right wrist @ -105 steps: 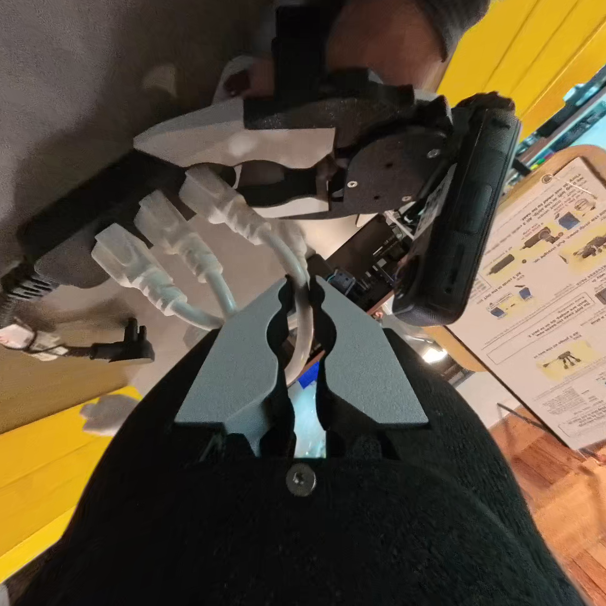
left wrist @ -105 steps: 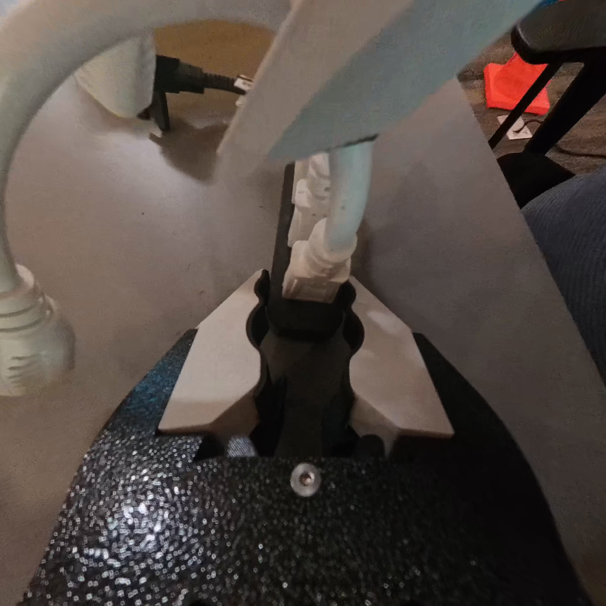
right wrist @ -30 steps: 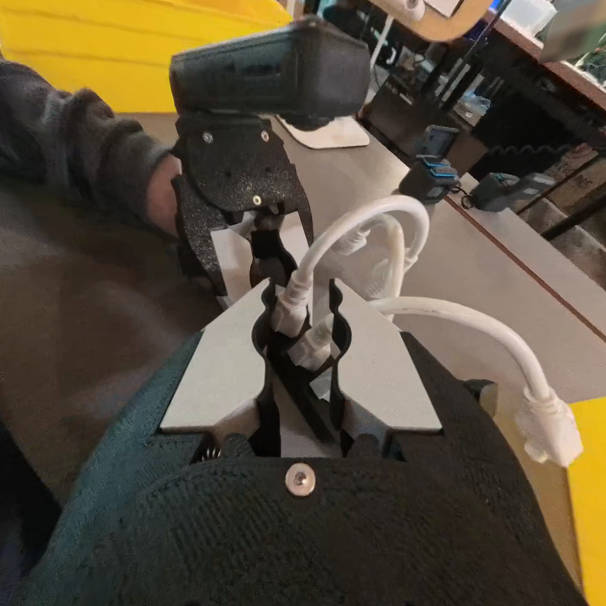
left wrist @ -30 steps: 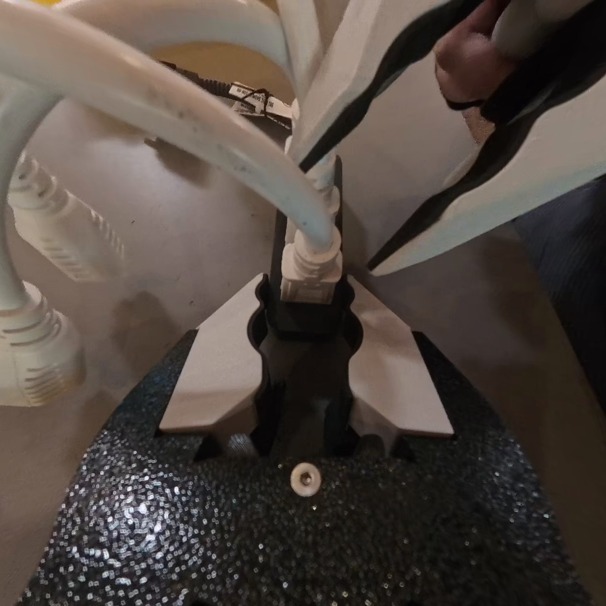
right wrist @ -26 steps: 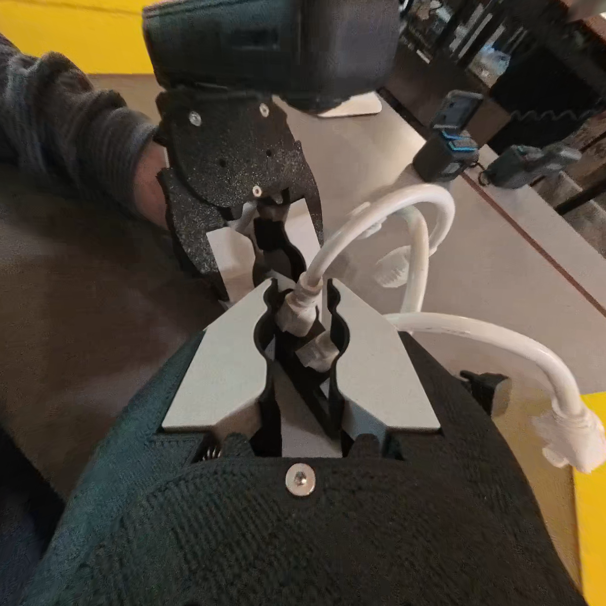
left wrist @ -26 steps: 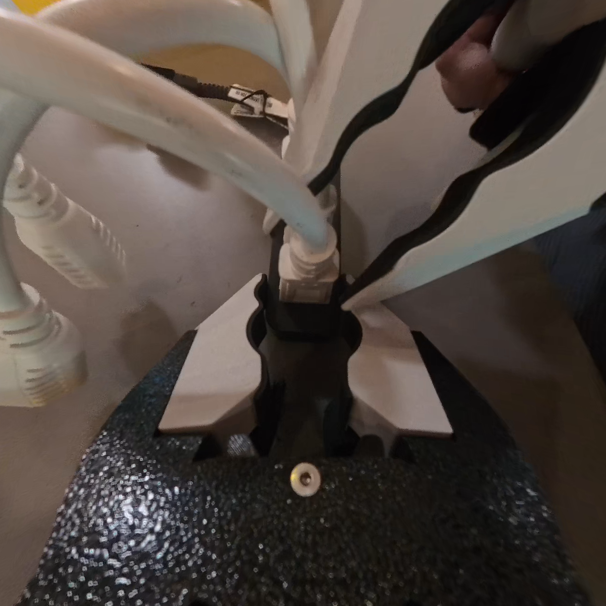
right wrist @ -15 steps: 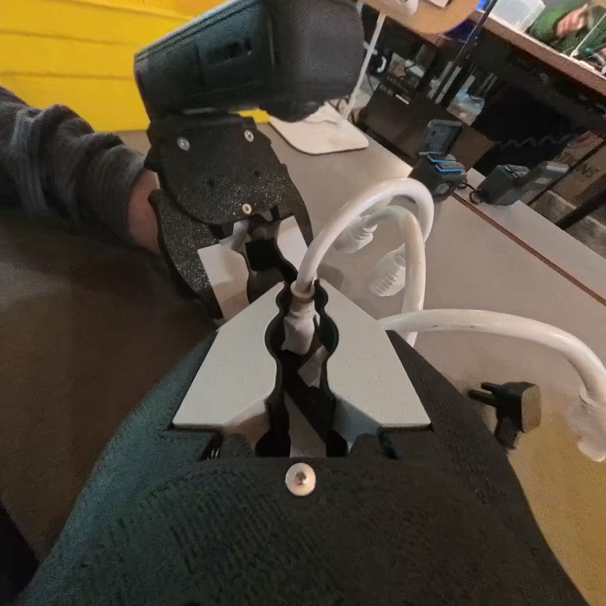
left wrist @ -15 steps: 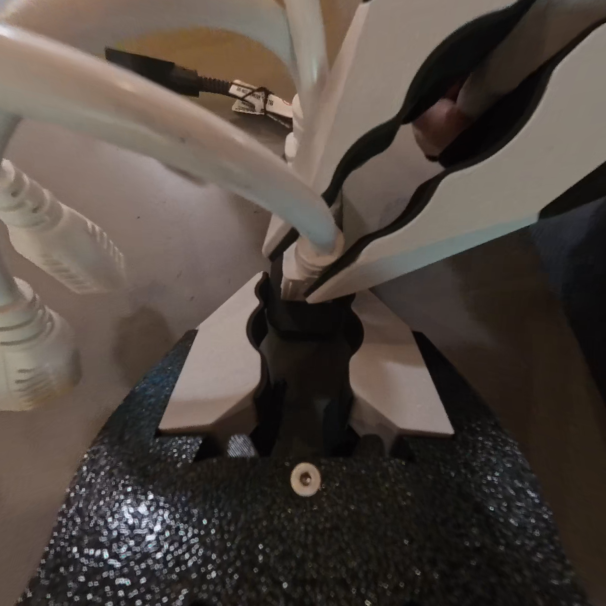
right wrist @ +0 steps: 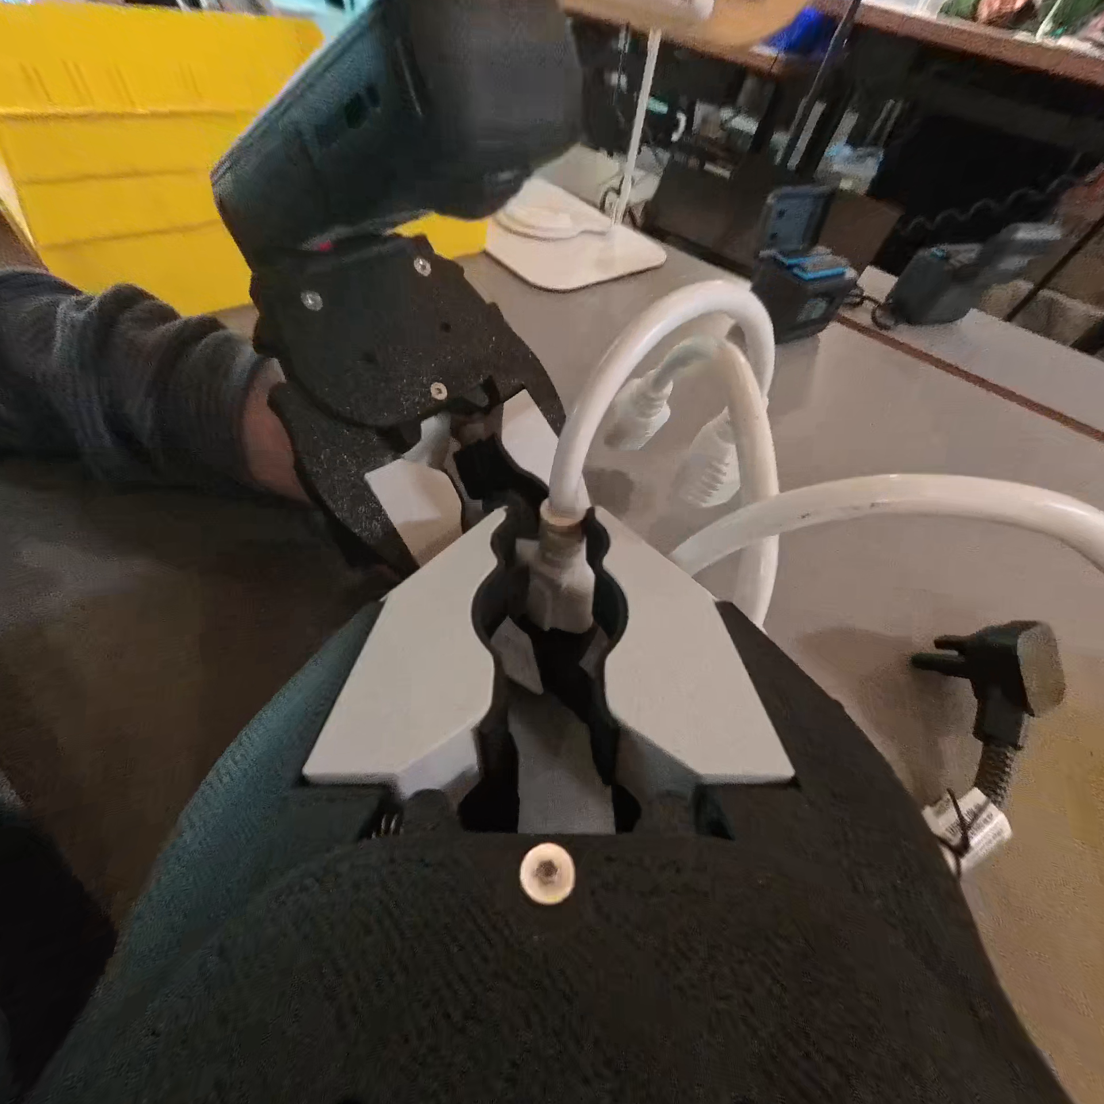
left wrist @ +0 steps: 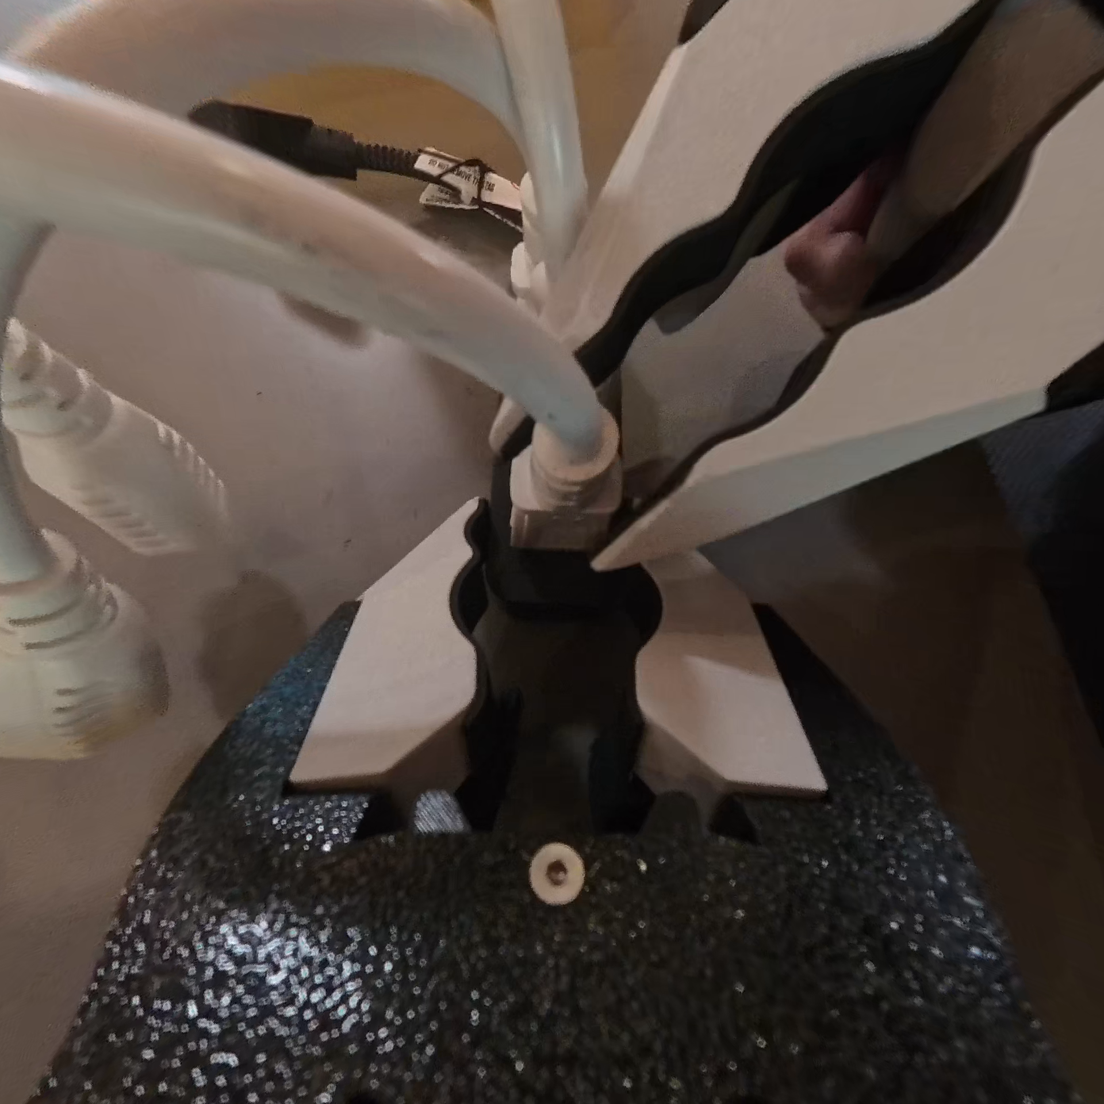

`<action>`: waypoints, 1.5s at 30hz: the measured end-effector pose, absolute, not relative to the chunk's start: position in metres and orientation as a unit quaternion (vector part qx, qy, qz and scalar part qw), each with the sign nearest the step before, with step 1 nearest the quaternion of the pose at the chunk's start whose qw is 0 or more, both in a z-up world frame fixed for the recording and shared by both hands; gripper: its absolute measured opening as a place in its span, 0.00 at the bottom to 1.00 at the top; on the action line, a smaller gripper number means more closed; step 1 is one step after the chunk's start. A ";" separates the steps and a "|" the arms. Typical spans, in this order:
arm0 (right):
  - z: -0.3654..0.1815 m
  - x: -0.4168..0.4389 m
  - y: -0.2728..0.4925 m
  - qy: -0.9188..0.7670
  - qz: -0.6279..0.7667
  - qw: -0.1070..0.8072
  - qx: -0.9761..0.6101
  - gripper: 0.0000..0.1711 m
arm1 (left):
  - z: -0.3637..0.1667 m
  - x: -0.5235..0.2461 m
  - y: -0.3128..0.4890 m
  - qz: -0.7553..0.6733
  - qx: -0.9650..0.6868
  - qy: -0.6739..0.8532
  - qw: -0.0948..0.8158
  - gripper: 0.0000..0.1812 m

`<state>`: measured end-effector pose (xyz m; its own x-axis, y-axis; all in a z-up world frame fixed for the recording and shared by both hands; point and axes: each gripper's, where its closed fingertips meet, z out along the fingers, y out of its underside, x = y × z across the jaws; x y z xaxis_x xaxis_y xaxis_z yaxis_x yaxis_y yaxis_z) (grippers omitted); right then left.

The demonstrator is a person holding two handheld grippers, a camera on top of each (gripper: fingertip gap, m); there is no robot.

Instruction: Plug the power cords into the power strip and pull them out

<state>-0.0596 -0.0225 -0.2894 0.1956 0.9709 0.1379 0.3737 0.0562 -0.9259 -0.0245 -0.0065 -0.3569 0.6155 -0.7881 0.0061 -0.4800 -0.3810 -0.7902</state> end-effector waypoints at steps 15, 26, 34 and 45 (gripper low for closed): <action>-0.299 -0.058 -0.022 -0.588 0.218 0.439 -0.643 0.18 | -0.356 -0.025 -0.007 -0.197 -0.808 0.390 0.395 0.24; -0.296 -0.066 -0.014 -0.598 0.236 0.477 -0.599 0.13 | -0.355 -0.026 -0.009 -0.226 -0.811 0.378 0.385 0.24; -0.296 -0.082 -0.010 -0.614 0.254 0.492 -0.563 0.14 | -0.356 -0.047 0.003 -0.176 -0.821 0.363 0.405 0.24; -0.296 -0.127 0.001 -0.598 0.338 0.500 -0.527 0.20 | -0.356 -0.101 0.024 -0.152 -0.854 0.272 0.416 0.24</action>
